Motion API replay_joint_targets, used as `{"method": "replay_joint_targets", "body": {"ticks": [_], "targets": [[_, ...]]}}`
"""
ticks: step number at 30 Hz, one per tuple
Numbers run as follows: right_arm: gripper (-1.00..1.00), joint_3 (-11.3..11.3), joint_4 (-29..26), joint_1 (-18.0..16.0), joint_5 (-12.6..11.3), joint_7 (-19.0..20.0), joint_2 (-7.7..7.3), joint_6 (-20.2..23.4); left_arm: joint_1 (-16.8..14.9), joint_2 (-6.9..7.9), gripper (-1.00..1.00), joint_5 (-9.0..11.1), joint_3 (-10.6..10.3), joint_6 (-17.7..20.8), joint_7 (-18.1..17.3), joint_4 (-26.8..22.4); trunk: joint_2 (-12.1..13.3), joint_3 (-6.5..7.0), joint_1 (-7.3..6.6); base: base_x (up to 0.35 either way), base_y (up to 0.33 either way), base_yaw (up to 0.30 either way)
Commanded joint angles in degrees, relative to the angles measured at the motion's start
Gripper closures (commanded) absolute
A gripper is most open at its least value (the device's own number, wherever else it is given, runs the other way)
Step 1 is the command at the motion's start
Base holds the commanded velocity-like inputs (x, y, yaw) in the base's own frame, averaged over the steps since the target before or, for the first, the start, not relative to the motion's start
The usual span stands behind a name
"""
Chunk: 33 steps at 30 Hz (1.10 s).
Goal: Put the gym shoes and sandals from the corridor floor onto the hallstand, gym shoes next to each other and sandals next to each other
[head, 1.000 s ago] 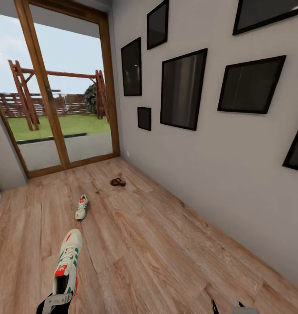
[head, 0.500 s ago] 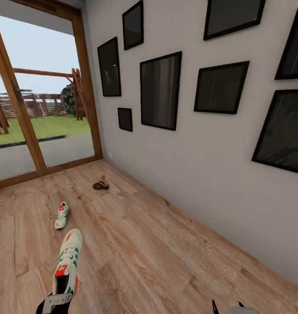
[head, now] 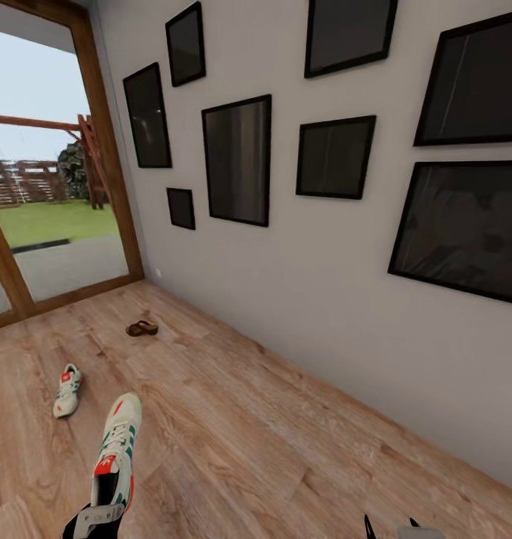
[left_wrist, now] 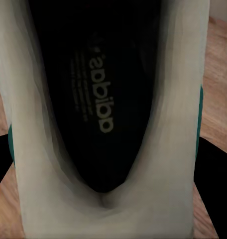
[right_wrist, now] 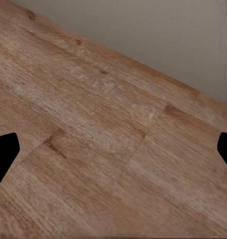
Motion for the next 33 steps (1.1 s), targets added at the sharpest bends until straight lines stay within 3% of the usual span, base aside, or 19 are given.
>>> {"method": "replay_joint_targets", "body": {"ticks": [1,33], "targets": [[-1.0,-0.21,0.05,-0.05,0.58,0.01,0.03,-0.18,-0.02,0.0,1.0,0.56,0.17,-0.05,-0.56,0.03,-0.02,-0.05,-0.01,0.0,0.0,-0.273],[-1.0,-0.21,1.67,-0.05,0.5,0.04,0.04,-0.12,-0.02,-0.27,1.0,0.56,0.17,-0.05,-0.48,0.12,-0.02,-0.05,-0.01,0.0,0.0,-0.275]]}}
